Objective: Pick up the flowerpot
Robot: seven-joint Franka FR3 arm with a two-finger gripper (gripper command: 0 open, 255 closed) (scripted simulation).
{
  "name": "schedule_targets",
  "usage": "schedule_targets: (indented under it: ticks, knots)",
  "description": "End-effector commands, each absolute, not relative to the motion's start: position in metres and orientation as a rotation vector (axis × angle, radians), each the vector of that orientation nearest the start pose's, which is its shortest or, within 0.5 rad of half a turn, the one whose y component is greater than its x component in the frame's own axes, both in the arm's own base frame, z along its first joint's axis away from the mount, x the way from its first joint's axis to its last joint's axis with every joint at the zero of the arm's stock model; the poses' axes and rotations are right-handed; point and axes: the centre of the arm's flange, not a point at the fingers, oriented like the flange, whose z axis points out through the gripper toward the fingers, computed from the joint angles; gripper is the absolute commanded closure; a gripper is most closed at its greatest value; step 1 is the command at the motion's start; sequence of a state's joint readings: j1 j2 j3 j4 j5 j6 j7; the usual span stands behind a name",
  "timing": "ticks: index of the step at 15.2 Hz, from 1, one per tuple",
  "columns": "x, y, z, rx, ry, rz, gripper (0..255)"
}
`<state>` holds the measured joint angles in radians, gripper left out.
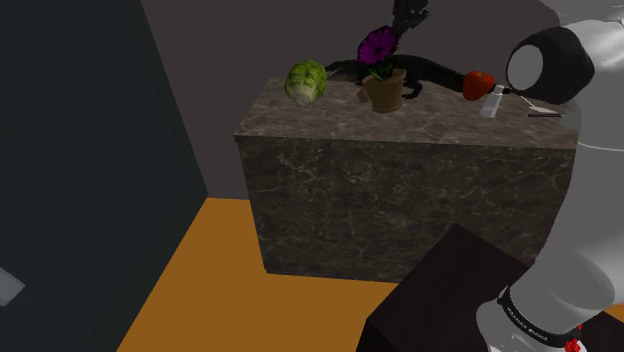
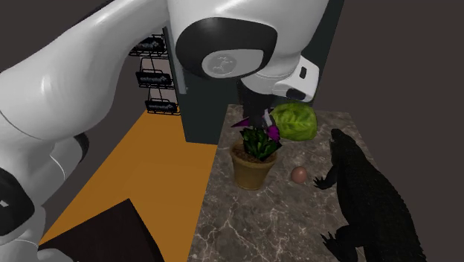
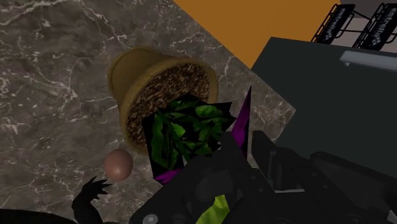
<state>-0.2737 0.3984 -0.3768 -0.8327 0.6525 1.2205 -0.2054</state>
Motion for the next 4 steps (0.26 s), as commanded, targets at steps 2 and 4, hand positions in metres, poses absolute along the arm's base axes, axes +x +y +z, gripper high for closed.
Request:
schedule_targets:
  ticks: [2,4]
  knots:
    - [0.5652,-0.2422,0.7344,-2.69,0.249,-0.259,255]
    - [0.5652,-0.2422,0.7352,-2.69,0.249,-0.259,255]
